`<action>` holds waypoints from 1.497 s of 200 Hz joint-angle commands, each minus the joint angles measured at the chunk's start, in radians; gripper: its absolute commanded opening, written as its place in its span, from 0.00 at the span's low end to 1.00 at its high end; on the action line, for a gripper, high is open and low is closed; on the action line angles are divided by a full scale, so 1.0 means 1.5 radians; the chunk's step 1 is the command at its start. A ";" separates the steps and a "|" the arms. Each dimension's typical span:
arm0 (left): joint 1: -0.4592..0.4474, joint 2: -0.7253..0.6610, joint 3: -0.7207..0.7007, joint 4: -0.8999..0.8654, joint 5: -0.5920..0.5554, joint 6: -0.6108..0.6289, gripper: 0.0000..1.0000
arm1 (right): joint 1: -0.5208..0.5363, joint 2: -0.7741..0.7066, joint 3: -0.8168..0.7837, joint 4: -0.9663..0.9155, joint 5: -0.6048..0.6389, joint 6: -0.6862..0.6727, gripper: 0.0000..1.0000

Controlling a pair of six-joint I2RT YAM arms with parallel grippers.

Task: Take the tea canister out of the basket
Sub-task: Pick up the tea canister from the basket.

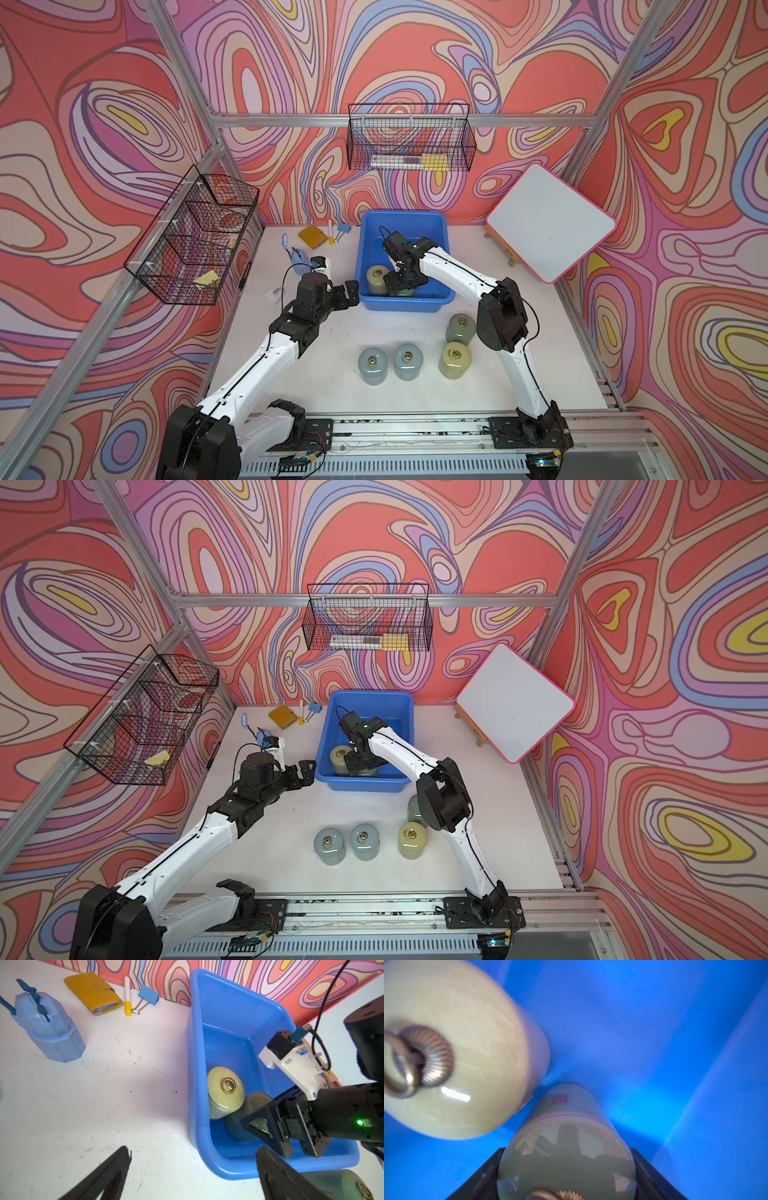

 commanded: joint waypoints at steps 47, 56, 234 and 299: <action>0.004 -0.015 -0.009 0.011 -0.010 -0.003 0.99 | 0.001 -0.018 0.028 -0.027 0.032 0.006 0.66; 0.004 -0.016 -0.009 0.012 -0.010 -0.002 0.99 | 0.001 -0.025 0.034 -0.032 0.032 0.006 0.66; 0.005 -0.017 -0.009 0.008 -0.015 -0.002 0.99 | 0.000 -0.087 0.136 -0.117 0.055 0.013 0.66; 0.005 -0.009 0.000 -0.006 -0.019 -0.001 0.99 | 0.000 -0.161 0.090 -0.118 0.044 0.027 0.65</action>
